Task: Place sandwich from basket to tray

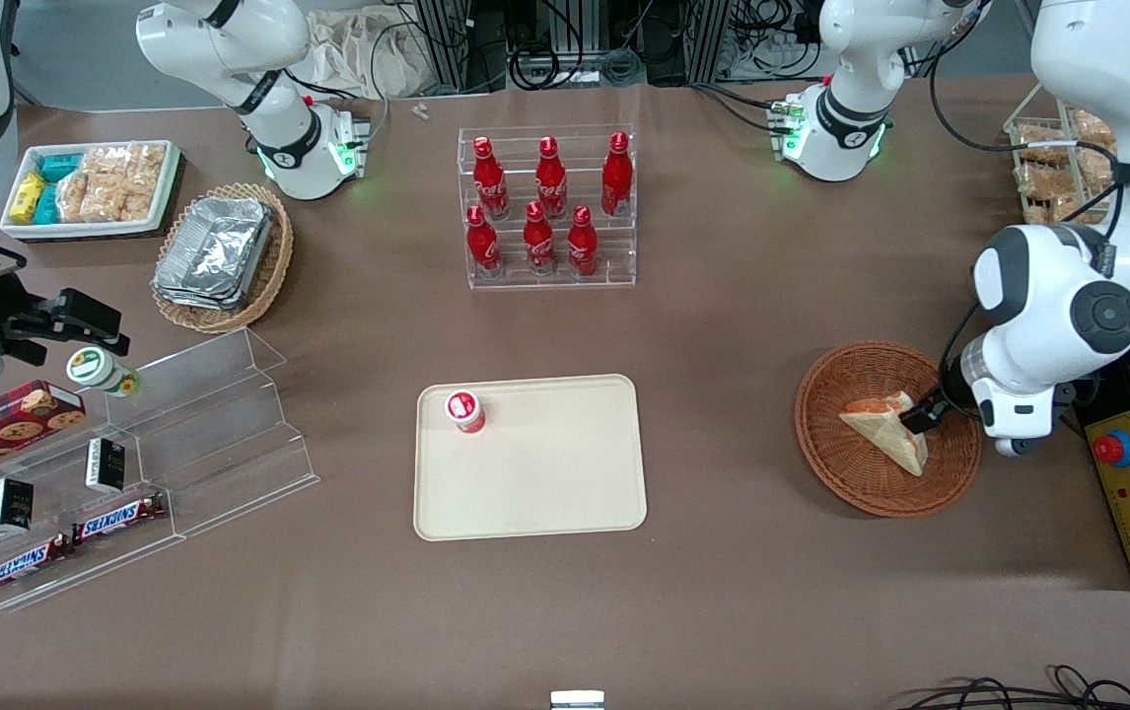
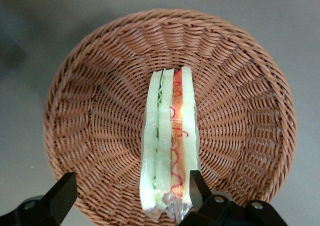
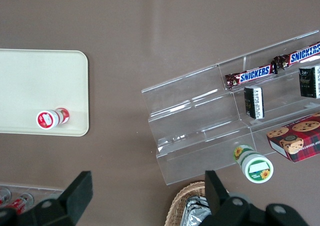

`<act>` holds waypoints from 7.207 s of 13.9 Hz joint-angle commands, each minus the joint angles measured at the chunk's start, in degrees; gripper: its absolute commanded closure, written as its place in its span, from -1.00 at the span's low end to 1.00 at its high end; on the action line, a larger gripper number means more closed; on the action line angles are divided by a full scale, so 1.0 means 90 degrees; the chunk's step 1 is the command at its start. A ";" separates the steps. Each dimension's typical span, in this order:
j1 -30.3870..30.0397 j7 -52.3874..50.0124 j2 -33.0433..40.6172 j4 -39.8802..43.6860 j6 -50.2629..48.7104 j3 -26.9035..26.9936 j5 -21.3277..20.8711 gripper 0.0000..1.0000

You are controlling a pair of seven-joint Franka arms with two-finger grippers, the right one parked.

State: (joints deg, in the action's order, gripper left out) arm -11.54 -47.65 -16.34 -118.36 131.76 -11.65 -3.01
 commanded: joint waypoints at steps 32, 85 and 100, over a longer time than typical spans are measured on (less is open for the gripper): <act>0.0344 -0.1151 -0.0694 0.1730 -0.1624 -0.0083 -0.0445 1.00; 0.1284 0.1472 -0.1673 0.5729 -0.4285 -0.1939 -0.0906 -1.00; 0.1585 0.5050 0.1464 0.1969 -0.3272 0.1196 0.0687 -0.99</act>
State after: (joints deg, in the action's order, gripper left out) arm 2.36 -3.10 -7.56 -93.92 99.07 -1.19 2.76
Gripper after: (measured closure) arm 0.004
